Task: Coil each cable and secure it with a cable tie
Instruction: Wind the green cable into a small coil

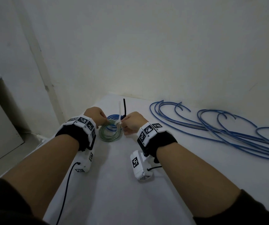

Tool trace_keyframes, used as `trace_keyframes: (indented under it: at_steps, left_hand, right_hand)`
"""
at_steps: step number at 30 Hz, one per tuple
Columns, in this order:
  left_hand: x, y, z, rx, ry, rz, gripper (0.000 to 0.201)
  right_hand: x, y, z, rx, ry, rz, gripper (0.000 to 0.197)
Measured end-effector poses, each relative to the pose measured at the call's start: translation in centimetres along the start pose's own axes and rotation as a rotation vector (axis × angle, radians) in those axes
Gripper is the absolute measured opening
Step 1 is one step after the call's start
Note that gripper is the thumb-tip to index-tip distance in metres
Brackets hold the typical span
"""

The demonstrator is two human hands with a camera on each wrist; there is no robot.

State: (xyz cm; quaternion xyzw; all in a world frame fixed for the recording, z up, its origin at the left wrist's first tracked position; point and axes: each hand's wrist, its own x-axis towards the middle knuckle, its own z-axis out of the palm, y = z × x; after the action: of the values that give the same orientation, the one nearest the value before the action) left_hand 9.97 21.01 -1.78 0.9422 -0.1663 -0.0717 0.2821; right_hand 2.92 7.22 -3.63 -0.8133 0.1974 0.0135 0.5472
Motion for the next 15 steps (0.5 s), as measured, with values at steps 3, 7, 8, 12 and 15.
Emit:
trace_keyframes:
  at_steps: [3, 7, 8, 12, 15]
  left_hand:
    - [-0.5, 1.4, -0.6, 0.048, 0.071, 0.063, 0.017]
    - [-1.2, 4.1, -1.0, -0.002, 0.221, 0.168, 0.018]
    - [-1.3, 4.9, -0.9, -0.024, 0.246, 0.197, 0.017]
    - [-2.3, 8.9, 0.0, -0.117, 0.300, 0.321, 0.017]
    - [-2.9, 12.1, 1.3, -0.171, 0.324, 0.371, 0.017]
  right_hand:
    - [-1.2, -0.4, -1.6, -0.048, -0.007, 0.024, 0.028]
    - [-3.3, -0.2, -4.5, -0.041, 0.030, 0.017, 0.025]
    - [-3.8, -0.1, -5.2, -0.062, 0.046, 0.014, 0.025]
    - [-5.9, 1.7, -9.2, -0.164, 0.137, 0.017, 0.025]
    - [-7.1, 3.8, -12.8, -0.262, 0.220, 0.016, 0.025]
